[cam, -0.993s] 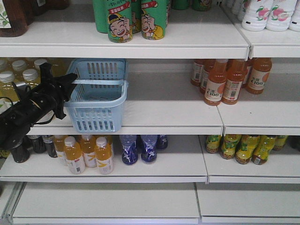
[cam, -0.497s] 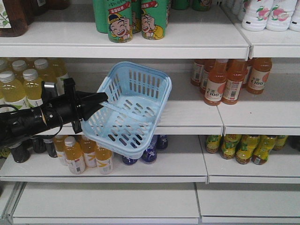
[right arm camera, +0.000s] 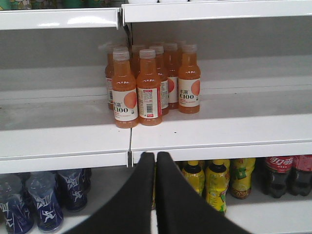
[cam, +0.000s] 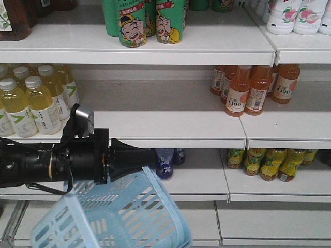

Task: Place coke in basket with both arms
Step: 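Lift the light-blue basket off the shelf with the left gripper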

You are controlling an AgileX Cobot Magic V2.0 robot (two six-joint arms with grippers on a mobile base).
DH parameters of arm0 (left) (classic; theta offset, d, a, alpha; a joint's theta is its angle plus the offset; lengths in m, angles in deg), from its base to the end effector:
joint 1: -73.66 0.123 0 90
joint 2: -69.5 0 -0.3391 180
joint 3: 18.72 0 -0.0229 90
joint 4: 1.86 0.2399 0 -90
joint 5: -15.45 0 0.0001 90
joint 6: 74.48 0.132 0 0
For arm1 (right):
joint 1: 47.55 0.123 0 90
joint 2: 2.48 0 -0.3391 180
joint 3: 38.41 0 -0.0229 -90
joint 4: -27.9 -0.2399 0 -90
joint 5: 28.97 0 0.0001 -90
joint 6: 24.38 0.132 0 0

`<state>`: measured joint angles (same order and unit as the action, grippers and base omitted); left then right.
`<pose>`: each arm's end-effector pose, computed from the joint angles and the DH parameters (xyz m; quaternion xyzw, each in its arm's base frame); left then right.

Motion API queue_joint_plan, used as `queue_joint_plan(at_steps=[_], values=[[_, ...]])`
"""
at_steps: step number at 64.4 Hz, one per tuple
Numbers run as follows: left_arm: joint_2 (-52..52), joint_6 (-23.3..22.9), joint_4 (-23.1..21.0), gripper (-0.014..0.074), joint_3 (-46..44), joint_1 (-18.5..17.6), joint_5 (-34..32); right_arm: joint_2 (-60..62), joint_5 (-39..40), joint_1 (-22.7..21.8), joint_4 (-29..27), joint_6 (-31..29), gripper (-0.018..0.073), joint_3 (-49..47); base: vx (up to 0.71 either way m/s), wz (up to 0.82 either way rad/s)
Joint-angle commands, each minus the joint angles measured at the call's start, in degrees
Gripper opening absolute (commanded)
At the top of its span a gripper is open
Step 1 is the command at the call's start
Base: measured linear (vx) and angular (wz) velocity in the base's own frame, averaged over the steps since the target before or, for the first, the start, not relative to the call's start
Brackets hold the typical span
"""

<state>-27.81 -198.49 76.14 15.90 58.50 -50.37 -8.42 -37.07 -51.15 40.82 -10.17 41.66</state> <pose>0.2529 -0.1905 0.2985 0.0170 0.7523 -0.6443 0.1362 0.0317 -0.0062 0.1885 0.0427 0.7295 -0.0245 0.6822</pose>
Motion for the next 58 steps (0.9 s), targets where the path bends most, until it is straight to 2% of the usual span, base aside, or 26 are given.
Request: queue_joint_plan(at_steps=[1, 12, 23, 42, 58], values=[[6.64, 0.11, -3.84, -0.0006, -1.17, -3.28, -12.97, 0.77, 4.09, -0.32, 0.42, -0.23, -0.0005, 0.39, 0.0, 0.0], [13.89, 0.11, -4.78, -0.0006, -1.17, -7.78, -12.97, 0.77, 4.09, -0.32, 0.42, -0.23, -0.0005, 0.39, 0.0, 0.0], [19.32, 0.11, -6.38, -0.0006, -1.17, -9.98, -12.9, 0.77, 4.09, -0.32, 0.42, -0.23, -0.0005, 0.39, 0.0, 0.0], [23.3, 0.11, -7.85, -0.0006, -1.35, -9.98, -12.88, 0.77, 4.09, -0.32, 0.42, -0.23, -0.0005, 0.39, 0.0, 0.0], [23.3, 0.11, -6.09, -0.0006, -1.35, -9.98, -12.88, 0.77, 4.09, -0.32, 0.42, -0.23, -0.0005, 0.39, 0.0, 0.0]])
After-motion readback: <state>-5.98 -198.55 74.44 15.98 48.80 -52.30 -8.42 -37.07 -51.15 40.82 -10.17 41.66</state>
